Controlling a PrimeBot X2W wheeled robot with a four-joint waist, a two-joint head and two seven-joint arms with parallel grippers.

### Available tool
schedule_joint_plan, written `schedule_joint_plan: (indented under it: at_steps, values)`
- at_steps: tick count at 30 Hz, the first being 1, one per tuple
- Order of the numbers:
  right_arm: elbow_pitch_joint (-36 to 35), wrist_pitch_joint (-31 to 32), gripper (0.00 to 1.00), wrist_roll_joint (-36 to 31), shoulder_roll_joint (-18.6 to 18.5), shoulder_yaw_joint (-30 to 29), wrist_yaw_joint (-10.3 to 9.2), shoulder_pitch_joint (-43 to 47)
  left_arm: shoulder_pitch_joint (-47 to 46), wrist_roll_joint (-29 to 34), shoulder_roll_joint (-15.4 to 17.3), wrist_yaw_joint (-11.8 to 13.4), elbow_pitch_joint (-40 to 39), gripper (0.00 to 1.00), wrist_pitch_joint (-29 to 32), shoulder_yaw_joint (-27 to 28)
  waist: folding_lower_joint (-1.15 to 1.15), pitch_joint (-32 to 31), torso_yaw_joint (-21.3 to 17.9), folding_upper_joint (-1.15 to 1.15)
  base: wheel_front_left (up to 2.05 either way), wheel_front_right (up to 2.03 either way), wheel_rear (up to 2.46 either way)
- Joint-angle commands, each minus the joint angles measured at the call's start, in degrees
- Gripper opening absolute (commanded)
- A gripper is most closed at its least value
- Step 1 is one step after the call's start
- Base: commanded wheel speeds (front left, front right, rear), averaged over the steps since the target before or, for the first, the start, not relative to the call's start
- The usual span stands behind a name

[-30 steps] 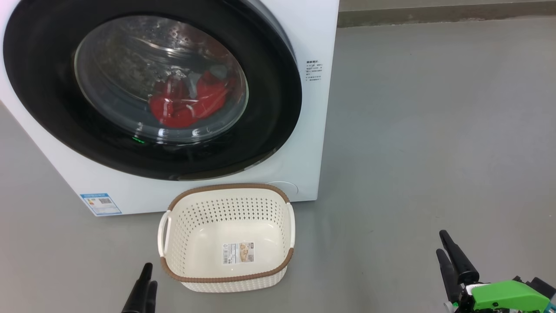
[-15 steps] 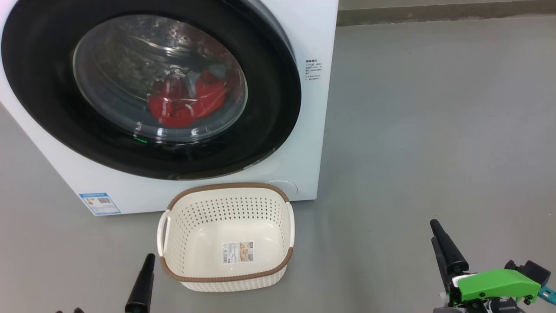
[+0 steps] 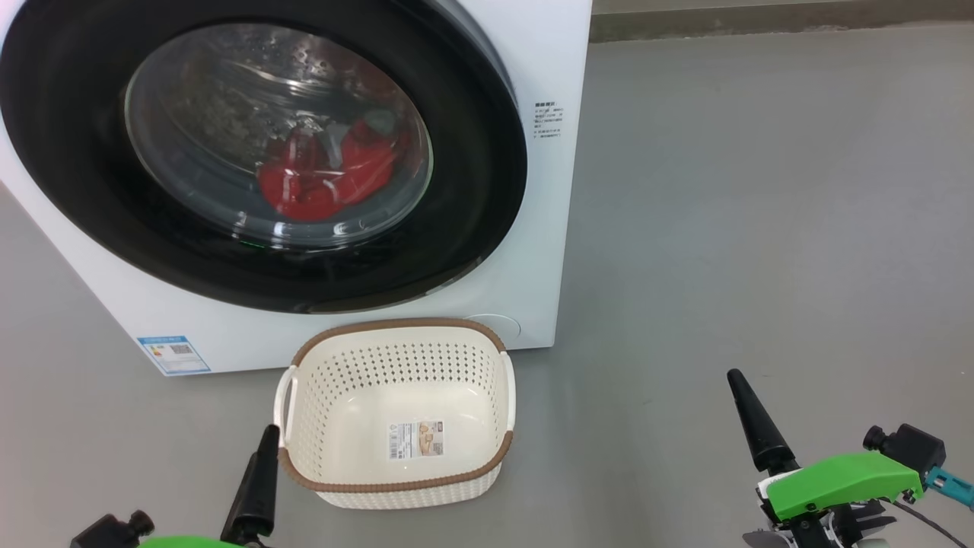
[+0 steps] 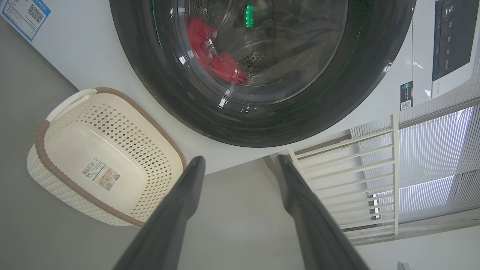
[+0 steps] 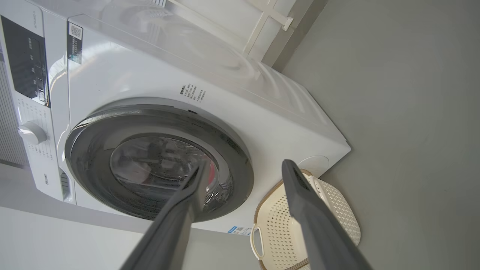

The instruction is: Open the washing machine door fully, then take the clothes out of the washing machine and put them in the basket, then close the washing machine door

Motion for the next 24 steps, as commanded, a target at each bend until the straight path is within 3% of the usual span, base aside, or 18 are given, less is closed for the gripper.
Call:
schedule_joint_plan:
  at_steps: [1,24]
  values:
    - [-1.83,-0.67,1.0,-1.99,-0.58,0.84,0.01,-3.51,-2.79,2.25,0.74,0.33,-2.02,1.0,-0.72,0.33,-0.01,0.06,0.0,0.0,0.0,0.0,0.0]
    - [-3.04,-4.53,1.0,-19.98,-0.95,4.45,0.02,-6.18,-4.74,19.21,1.03,1.93,-2.82,1.0,-4.6,-1.22,-0.01,0.0,-0.15,0.0,0.0,0.0,0.0]
